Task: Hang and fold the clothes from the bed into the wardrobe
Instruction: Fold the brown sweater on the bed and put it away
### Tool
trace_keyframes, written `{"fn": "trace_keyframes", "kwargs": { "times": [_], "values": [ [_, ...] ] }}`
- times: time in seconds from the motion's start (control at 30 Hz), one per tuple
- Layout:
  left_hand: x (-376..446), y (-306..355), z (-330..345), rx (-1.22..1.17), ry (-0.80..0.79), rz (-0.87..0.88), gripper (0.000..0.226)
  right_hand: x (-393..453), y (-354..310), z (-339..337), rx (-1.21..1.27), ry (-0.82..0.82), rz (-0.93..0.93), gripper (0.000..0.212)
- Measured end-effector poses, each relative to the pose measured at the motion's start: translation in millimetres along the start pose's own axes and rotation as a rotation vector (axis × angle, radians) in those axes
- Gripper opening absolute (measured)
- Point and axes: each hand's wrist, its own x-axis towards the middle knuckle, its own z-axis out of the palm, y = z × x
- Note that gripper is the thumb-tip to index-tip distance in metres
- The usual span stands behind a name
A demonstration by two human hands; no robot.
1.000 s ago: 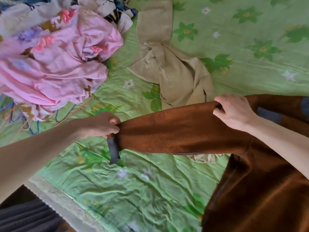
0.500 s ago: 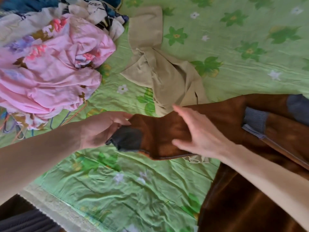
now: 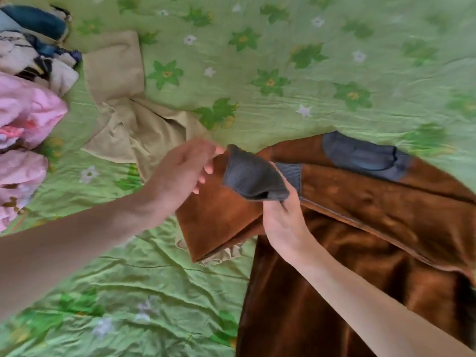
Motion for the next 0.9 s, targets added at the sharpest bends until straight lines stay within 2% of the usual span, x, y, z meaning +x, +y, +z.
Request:
{"fn": "trace_keyframes", "kwargs": {
  "times": [0.03, 0.1, 0.17, 0.23, 0.33, 0.4, 0.43, 0.5, 0.63, 0.73, 0.83, 0.9],
  "values": [
    [10, 3, 14, 0.136, 0.022, 0.109, 0.03, 3, -7, -20, -0.047, 0.089, 0.005, 0.016],
    [32, -1, 41, 0.31, -0.044, 0.24, 0.038, 8, -20, -60, -0.048, 0.276, 0.036, 0.015],
    [54, -12, 65, 0.416, -0.146, 0.236, 0.056, 8, -29, -104, 0.027, 0.387, 0.061, 0.012],
    [70, -23, 85, 0.599, -0.215, 0.26, 0.061, 3, -38, -147, 0.136, 0.533, 0.089, 0.016],
    [85, -33, 111, 0.79, -0.298, 0.295, 0.05, -13, -41, -217, 0.213, 0.785, 0.103, 0.022],
    [92, -42, 122, 0.946, -0.379, 0.36, 0.033, -26, -35, -258, 0.186, 0.9, 0.159, 0.029],
    [96, -46, 128, 1.044, -0.407, 0.372, 0.024, -34, -30, -277, 0.135, 0.923, 0.202, 0.035],
    [100, -49, 141, 1.158, -0.418, 0.384, 0.027, -50, -16, -308, 0.032, 0.911, 0.268, 0.037],
    [112, -41, 161, 1.162, -0.352, 0.225, 0.029, -74, 1, -347, 0.026, 0.924, 0.319, 0.032],
    [124, -36, 158, 1.206, -0.277, 0.19, 0.015, -85, 8, -367, -0.038, 0.911, 0.347, 0.028],
    [140, -33, 154, 1.233, -0.149, 0.337, 0.025, -92, 14, -379, -0.19, 0.897, 0.29, 0.025],
    [149, -29, 157, 1.219, -0.088, 0.41, 0.023, -92, 17, -383, -0.282, 0.898, 0.256, 0.022]
  ]
}}
